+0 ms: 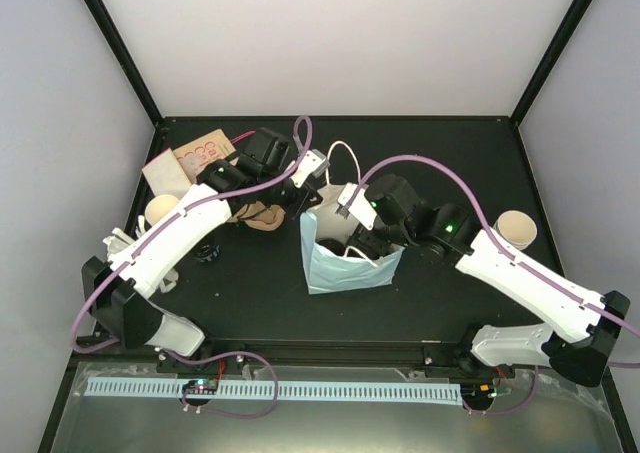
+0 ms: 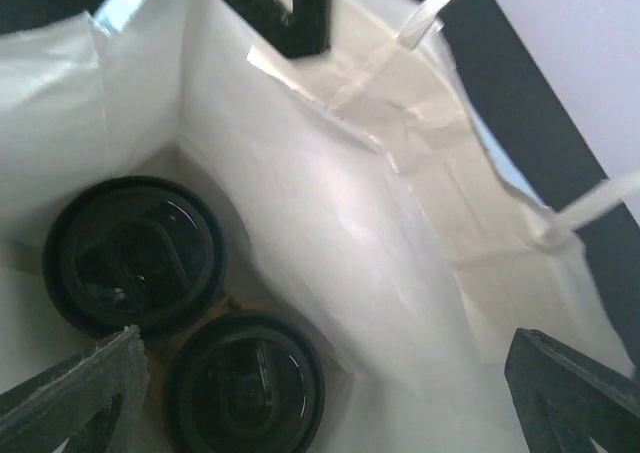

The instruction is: Pack the takeout coffee

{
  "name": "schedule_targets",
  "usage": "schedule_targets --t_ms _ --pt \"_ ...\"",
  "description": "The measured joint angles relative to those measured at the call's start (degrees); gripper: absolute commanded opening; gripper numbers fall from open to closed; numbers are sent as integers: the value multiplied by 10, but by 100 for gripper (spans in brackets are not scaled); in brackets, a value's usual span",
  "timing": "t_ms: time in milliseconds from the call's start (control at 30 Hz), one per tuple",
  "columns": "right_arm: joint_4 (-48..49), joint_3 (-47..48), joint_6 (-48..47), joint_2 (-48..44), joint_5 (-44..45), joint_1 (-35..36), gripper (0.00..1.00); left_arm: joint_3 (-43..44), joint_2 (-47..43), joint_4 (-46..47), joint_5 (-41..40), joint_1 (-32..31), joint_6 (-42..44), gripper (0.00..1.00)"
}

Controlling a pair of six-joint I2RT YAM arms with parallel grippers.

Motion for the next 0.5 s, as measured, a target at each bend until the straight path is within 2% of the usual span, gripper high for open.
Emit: schedule_targets --t_ms 200,500 --pt "2 40 40 -4 21 0 100 25 31 -3 32 22 -11 2" --pt "-19 139 170 16 160 -7 100 38 60 31 54 40 -53 1"
